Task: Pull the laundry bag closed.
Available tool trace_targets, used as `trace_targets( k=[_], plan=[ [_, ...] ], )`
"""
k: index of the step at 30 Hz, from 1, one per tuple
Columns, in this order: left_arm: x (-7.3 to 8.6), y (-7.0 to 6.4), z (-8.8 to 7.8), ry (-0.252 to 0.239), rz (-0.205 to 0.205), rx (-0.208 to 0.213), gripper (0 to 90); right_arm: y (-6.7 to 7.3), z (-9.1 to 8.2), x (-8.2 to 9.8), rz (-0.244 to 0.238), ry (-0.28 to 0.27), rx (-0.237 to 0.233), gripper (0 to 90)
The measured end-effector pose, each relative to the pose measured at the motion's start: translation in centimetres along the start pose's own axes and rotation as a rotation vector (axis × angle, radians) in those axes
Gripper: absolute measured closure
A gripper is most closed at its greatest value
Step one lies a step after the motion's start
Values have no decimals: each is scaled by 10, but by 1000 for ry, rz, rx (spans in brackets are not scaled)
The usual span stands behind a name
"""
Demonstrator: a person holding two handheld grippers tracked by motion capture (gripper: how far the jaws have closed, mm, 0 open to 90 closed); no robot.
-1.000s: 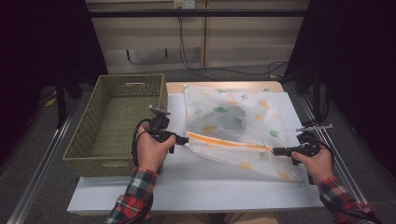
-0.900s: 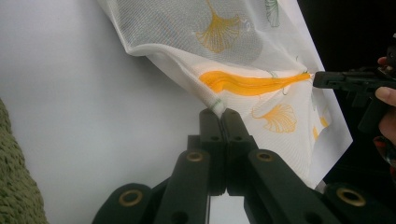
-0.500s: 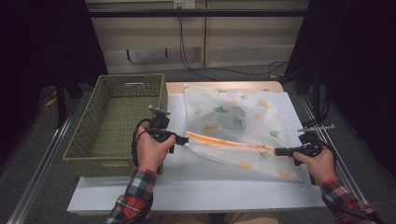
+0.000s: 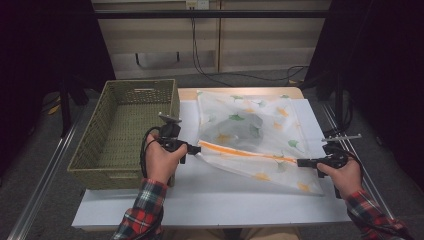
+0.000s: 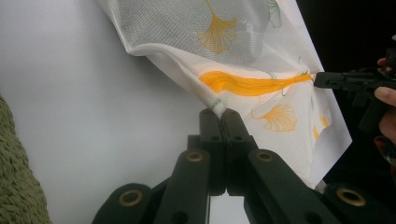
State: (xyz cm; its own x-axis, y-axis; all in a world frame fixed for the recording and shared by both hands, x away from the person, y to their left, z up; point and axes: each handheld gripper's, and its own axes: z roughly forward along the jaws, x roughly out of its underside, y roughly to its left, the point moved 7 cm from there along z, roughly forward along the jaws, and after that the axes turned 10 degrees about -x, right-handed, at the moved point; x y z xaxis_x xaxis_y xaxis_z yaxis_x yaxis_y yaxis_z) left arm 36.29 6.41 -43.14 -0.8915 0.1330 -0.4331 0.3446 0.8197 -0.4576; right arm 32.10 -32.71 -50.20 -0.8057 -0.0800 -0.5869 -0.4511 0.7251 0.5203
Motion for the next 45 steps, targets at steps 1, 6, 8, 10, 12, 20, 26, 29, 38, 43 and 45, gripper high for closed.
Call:
trace_targets(
  k=[1,6,8,10,12,20,26,29,38,43,45],
  plan=[
    [0,0,0,0,-2,1,895,-1,0,0,1,2,2,900],
    [1,0,1,9,12,2,895,-1,-2,1,-1,-3,3,900],
    [1,0,0,9,9,-2,895,-2,-3,1,-3,-1,6,900],
    [0,0,0,7,8,-4,895,-2,-3,1,0,1,10,900],
    [0,0,0,7,5,-2,895,-3,-4,2,3,0,10,900],
    [1,0,0,9,5,-4,895,-5,-6,3,1,1,16,900],
    [0,-1,0,10,4,1,895,-6,-8,4,4,-3,12,900],
    [1,0,0,8,1,1,895,-7,-8,4,4,-2,16,900],
    [0,0,-1,10,12,2,895,-9,-10,5,9,-7,20,900],
    [0,1,-1,6,13,-4,895,-10,-12,6,20,-9,18,900],
    [0,0,0,4,-4,0,896,-10,-12,5,14,-11,20,900]
  ],
)
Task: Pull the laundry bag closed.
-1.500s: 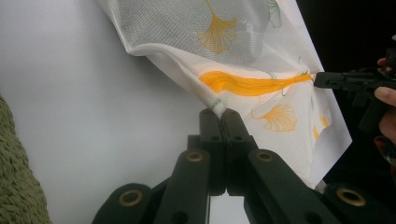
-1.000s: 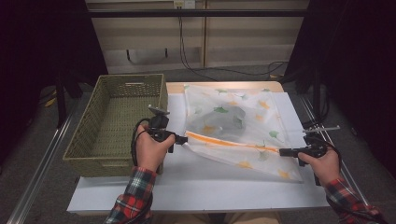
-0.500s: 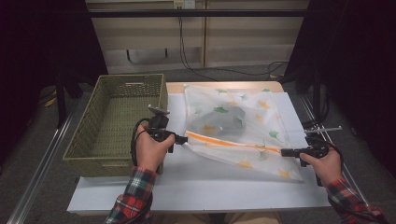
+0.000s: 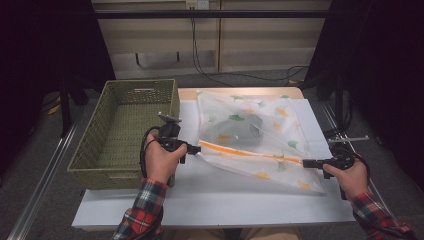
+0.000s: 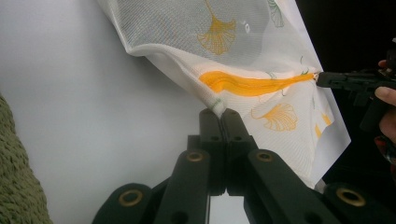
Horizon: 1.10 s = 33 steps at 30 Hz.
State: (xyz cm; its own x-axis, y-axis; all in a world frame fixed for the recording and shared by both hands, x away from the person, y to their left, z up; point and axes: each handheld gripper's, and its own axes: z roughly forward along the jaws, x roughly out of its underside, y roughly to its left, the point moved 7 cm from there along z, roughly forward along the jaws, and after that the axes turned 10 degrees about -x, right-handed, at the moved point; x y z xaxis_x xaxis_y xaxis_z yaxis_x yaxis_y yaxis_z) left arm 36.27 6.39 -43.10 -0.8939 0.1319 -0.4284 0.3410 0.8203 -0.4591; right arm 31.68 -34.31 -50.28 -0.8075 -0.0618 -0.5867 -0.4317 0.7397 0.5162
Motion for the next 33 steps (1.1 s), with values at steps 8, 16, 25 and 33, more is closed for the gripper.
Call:
trace_targets(
  k=[8,16,25,33],
  plan=[
    [0,0,0,2,6,5,895,-2,-2,1,4,1,3,900],
    [1,0,-1,7,15,4,895,-3,-4,1,9,-3,7,900],
    [0,0,-1,0,4,3,896,-4,-7,1,16,-17,12,900],
    [0,1,-1,-1,11,-2,896,-5,-10,2,22,-20,11,900]
  ],
)
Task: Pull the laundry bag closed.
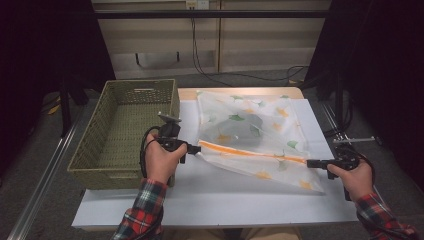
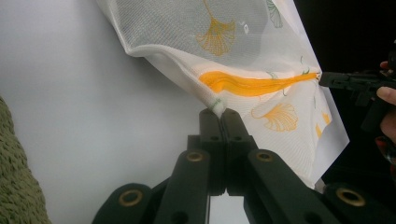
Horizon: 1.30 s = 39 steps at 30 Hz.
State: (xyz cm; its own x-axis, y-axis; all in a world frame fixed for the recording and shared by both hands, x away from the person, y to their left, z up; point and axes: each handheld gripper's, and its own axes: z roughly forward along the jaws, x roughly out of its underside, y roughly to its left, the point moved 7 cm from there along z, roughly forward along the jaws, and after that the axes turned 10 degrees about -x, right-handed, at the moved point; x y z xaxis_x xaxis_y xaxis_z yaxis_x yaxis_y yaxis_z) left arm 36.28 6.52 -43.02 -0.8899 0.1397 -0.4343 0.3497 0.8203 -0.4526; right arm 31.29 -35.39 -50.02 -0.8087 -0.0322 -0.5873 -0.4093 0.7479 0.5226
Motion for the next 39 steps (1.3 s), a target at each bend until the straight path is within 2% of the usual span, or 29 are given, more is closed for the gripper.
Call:
trace_targets(
  k=[5,7,11,13,14,16,17,24,32,34,37,39],
  plan=[
    [0,0,0,0,-6,3,896,-2,-2,1,2,-5,5,900],
    [0,1,-1,2,16,-4,895,-2,-3,1,7,-10,7,900],
    [-1,0,-1,-2,3,0,896,-2,-3,1,4,-7,10,900],
    [-1,1,-1,-2,11,-6,896,-1,-3,2,9,-7,8,900],
    [-1,-1,-1,-3,-2,5,895,-1,-3,2,7,-4,11,900],
    [-1,-2,-1,-3,-4,4,896,-2,-4,3,8,-9,7,900],
    [-2,-1,-1,-4,8,1,895,-2,-5,3,10,-9,13,900],
    [-4,-2,-2,-3,-3,12,896,-5,-8,5,15,-13,19,900],
    [-5,-2,-2,-5,-1,10,896,-7,-9,6,19,-19,23,900],
    [-5,-1,-2,-3,10,5,895,-8,-9,6,20,-18,28,900],
    [-5,-2,-3,-2,-3,14,895,-9,-11,7,27,-17,33,900],
    [-5,-1,-3,0,10,7,895,-10,-11,7,29,-19,30,900]
  ],
)
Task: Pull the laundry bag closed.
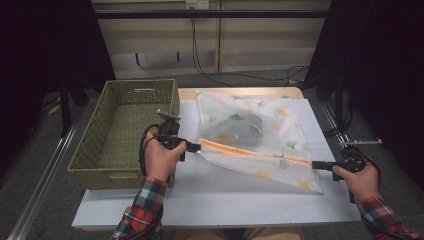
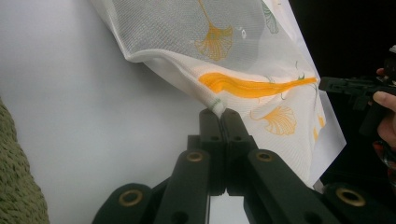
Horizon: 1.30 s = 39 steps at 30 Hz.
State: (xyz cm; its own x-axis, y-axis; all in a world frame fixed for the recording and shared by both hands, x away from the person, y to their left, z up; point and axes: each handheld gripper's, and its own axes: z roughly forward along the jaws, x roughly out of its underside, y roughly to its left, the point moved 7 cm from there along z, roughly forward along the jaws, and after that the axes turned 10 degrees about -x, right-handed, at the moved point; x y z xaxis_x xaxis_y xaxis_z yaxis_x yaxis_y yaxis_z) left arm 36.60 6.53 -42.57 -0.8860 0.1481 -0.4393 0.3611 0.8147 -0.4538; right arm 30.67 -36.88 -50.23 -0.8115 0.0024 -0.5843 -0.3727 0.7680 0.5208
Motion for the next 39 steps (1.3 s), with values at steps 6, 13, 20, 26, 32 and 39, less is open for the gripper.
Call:
trace_targets(
  k=[6,13,20,26,32,39],
  plan=[
    [0,-1,0,-2,-7,5,896,-2,-1,0,2,1,11,900],
    [0,-1,0,-4,-12,5,896,-3,-2,0,4,-1,14,900],
    [-1,-1,-2,-7,-13,5,895,-4,-4,1,6,0,22,900],
    [-1,-1,-2,-12,-12,0,896,-5,-5,2,11,0,19,900],
    [-1,-1,-2,-7,-10,4,896,-5,-5,2,13,-1,17,900],
    [-1,-1,-2,-6,-5,6,896,-7,-6,3,13,-1,22,900]
  ],
)
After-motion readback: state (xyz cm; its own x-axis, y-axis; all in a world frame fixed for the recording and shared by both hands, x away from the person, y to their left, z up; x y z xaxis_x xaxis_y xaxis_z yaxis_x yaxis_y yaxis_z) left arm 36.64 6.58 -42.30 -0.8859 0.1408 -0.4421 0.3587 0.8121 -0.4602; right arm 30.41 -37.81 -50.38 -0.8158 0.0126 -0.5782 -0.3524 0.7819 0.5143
